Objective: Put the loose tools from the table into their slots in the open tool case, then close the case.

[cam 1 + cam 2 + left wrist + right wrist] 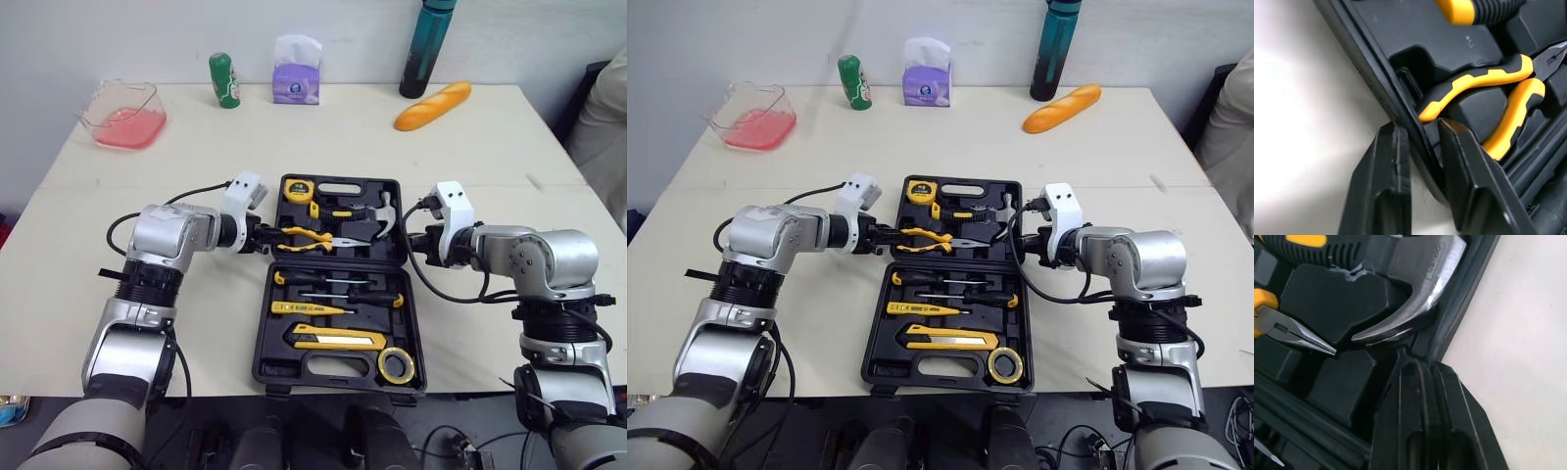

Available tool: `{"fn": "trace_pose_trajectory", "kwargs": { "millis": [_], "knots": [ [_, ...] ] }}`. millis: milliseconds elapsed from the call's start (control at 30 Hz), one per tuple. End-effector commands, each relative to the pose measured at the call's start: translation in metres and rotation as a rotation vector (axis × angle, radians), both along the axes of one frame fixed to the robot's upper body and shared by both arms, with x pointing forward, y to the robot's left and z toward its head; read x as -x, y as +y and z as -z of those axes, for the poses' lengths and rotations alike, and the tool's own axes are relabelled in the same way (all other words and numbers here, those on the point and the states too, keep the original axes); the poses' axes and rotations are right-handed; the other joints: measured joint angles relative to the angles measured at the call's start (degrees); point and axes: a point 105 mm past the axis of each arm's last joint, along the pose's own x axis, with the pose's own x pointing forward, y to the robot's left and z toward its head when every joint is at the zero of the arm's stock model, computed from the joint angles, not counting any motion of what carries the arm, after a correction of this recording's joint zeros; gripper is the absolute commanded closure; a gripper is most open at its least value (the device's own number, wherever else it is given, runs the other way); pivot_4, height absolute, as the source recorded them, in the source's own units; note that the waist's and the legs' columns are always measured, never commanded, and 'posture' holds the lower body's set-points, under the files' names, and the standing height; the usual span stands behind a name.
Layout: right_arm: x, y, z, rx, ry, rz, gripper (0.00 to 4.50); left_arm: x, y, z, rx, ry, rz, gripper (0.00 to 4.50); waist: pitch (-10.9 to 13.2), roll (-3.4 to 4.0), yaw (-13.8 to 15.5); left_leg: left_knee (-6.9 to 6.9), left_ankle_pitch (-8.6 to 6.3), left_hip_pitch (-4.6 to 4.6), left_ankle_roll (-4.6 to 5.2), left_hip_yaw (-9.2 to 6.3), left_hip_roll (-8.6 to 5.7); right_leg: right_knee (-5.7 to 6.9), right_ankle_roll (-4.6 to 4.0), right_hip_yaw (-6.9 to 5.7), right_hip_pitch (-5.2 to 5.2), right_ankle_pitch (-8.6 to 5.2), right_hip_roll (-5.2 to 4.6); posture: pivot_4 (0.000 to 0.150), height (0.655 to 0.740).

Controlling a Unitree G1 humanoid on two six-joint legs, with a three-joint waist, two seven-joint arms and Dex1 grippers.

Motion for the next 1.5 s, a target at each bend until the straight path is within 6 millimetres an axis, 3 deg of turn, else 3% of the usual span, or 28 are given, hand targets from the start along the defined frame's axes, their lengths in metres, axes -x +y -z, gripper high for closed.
{"fn": "trace_pose_trajectory", "kwargs": {
  "millis": [33, 167, 367, 600, 967, 1133, 1200, 1300, 1400, 1467, 1500],
  "knots": [
    [0.003, -0.008, 0.012, 0.025, 0.037, 0.045, 4.50, 0.009, -0.009, 0.017, -0.011, 0.042, 0.037, 4.09, 0.0, 0.00, 0.0, -0.01, 0.00, 0.04, 0.00, 0.00, 0.00, 0.00, 0.00, 0.01, 0.03, 0.00, 0.00, 0.150, 0.7400],
    [-0.001, -0.007, 0.003, 0.002, -0.012, 0.062, 4.50, 0.007, -0.017, 0.004, 0.034, -0.030, 0.051, 4.11, 0.0, 0.00, 0.0, -0.01, 0.00, 0.13, 0.00, -0.01, 0.00, -0.01, -0.01, 0.14, 0.13, 0.00, -0.02, 0.150, 0.7400],
    [-0.015, 0.001, -0.035, -0.021, -0.234, 0.044, 4.50, 0.001, -0.034, -0.040, 0.128, -0.248, 0.116, 4.20, 0.0, -0.01, 0.0, 0.01, 0.01, 0.08, 0.00, 0.02, -0.01, 0.03, -0.01, 0.25, 0.08, 0.00, -0.03, 0.150, 0.7400],
    [-0.026, -0.002, -0.069, 0.062, -0.502, 0.022, 4.50, -0.010, -0.033, -0.073, 0.099, -0.519, 0.127, 4.30, 0.1, -0.02, -0.3, -0.04, 0.02, -0.50, 0.00, 0.33, -0.06, 0.21, -0.01, 0.26, -0.74, 0.00, 0.01, 0.150, 0.7400],
    [-0.003, 0.006, -0.046, 0.393, -0.892, -0.164, 4.50, 0.002, -0.024, -0.046, -0.156, -0.883, 0.186, 4.48, 0.1, -0.03, -0.2, -0.10, 0.02, -0.38, 0.00, 0.54, 0.01, 0.23, -0.01, 0.37, -0.76, 0.00, 0.00, 0.150, 0.7400],
    [0.016, -0.001, -0.031, 0.596, -1.113, -0.218, 4.50, 0.015, -0.003, -0.032, -0.242, -0.970, 0.098, 4.49, 0.1, -0.03, -0.3, -0.17, 0.02, -0.23, 0.00, 0.60, 0.03, 0.26, -0.02, 0.49, -0.70, -0.01, -0.01, 0.150, 0.7400],
    [0.022, -0.003, -0.030, 0.629, -1.151, -0.247, 4.50, 0.021, 0.003, -0.033, -0.218, -0.966, 0.080, 3.50, 0.1, -0.03, -0.3, -0.13, 0.02, -0.23, 0.01, 0.64, 0.05, 0.28, -0.02, 0.50, -0.71, -0.01, -0.01, 0.150, 0.7400],
    [0.044, -0.008, -0.038, 0.588, -1.166, -0.294, 3.31, 0.040, 0.021, -0.032, -0.095, -0.842, 0.056, 2.21, 0.1, -0.03, -0.3, -0.08, 0.02, -0.16, 0.01, 0.70, 0.08, 0.37, -0.03, 0.60, -0.70, -0.01, -0.01, 0.150, 0.7400],
    [0.077, -0.006, -0.040, 0.479, -1.062, -0.426, 1.81, 0.077, 0.035, -0.028, 0.035, -0.670, 0.136, 0.81, 0.1, -0.02, -0.4, -0.12, 0.00, -0.21, -0.03, 0.64, 0.21, 0.31, -0.11, 0.81, -0.72, -0.06, -0.02, 0.150, 0.7400],
    [0.104, -0.008, -0.037, 0.416, -0.943, -0.524, 1.80, 0.105, 0.051, -0.027, 0.054, -0.570, 0.189, 0.02, 0.1, -0.01, -0.3, -0.10, -0.02, -0.21, -0.06, 0.57, 0.30, 0.29, -0.15, 0.90, -0.69, -0.08, -0.05, 0.150, 0.7400],
    [0.113, -0.009, -0.037, 0.401, -0.899, -0.555, 1.80, 0.114, 0.055, -0.027, 0.056, -0.531, 0.205, 0.02, 0.1, -0.02, -0.2, -0.09, -0.04, -0.20, -0.09, 0.50, 0.34, 0.28, -0.20, 0.92, -0.66, -0.11, -0.13, 0.150, 0.7400]
  ]
}}
